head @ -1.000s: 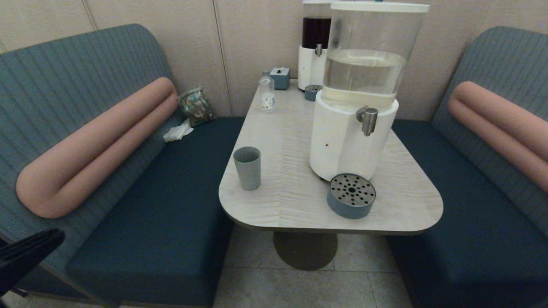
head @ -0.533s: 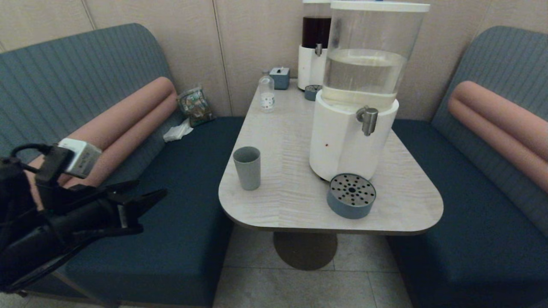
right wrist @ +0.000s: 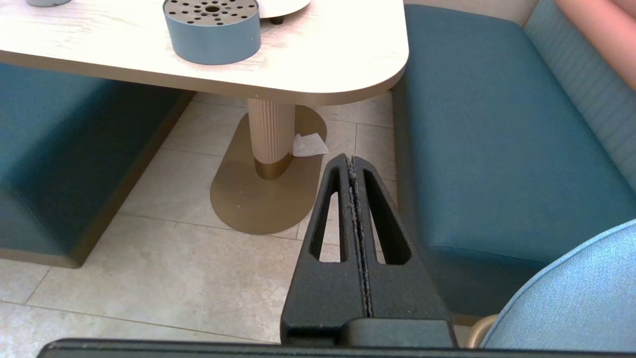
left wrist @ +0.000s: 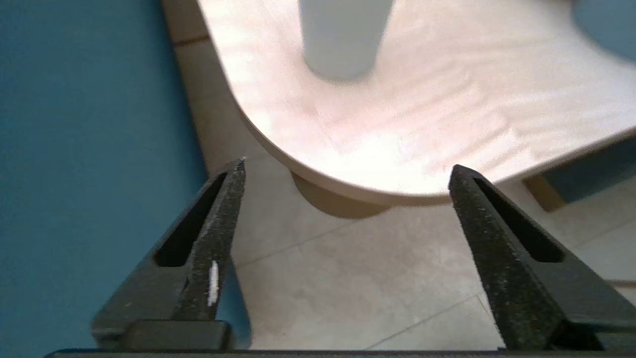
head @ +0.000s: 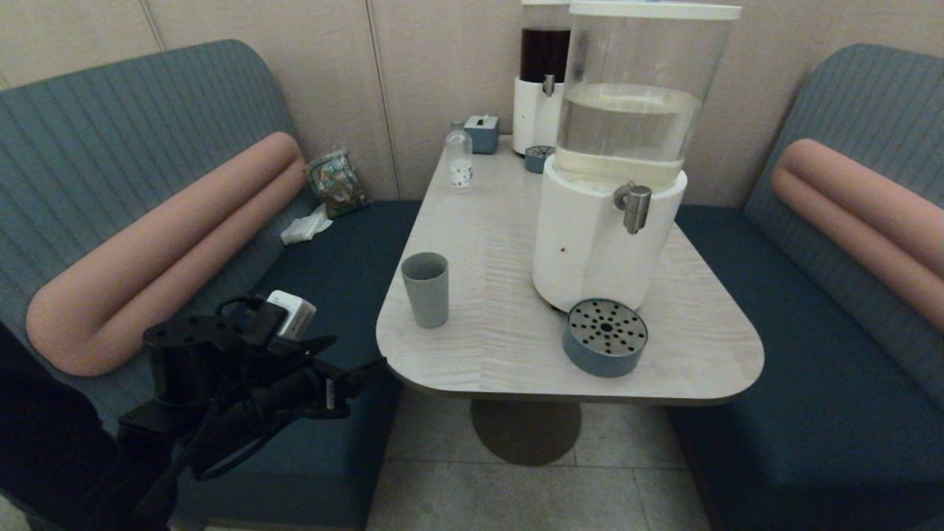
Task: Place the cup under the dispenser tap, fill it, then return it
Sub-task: Pick up the cup
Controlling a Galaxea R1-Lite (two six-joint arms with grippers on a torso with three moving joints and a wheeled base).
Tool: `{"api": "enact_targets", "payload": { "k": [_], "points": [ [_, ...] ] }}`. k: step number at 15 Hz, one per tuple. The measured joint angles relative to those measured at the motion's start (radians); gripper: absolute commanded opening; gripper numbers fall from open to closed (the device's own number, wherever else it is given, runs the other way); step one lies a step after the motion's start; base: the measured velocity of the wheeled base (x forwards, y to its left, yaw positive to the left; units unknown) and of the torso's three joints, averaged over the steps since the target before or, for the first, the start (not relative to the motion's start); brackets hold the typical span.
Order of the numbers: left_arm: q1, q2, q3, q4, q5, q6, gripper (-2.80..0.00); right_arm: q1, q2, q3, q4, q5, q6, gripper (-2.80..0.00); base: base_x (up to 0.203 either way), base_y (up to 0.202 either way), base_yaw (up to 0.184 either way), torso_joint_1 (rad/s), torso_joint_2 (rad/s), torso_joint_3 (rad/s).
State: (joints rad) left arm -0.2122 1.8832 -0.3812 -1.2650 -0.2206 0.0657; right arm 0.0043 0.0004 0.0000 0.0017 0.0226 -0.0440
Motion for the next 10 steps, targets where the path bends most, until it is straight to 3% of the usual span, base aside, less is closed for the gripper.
{"api": "enact_targets", "payload": {
  "k": [2,10],
  "points": [
    [-0.013,0.060,0.016,-0.082,0.002,-0.009,0.00,0.000,0.000,0.000,0.000,0.000,0.000,-2.80,0.000,0.000,0.000,0.000,0.00,0.000],
    [-0.062,0.194,-0.029,-0.223,0.006,-0.014,0.00,0.000,0.000,0.000,0.000,0.000,0.000,-2.80,0.000,0.000,0.000,0.000,0.00,0.000]
  ]
}}
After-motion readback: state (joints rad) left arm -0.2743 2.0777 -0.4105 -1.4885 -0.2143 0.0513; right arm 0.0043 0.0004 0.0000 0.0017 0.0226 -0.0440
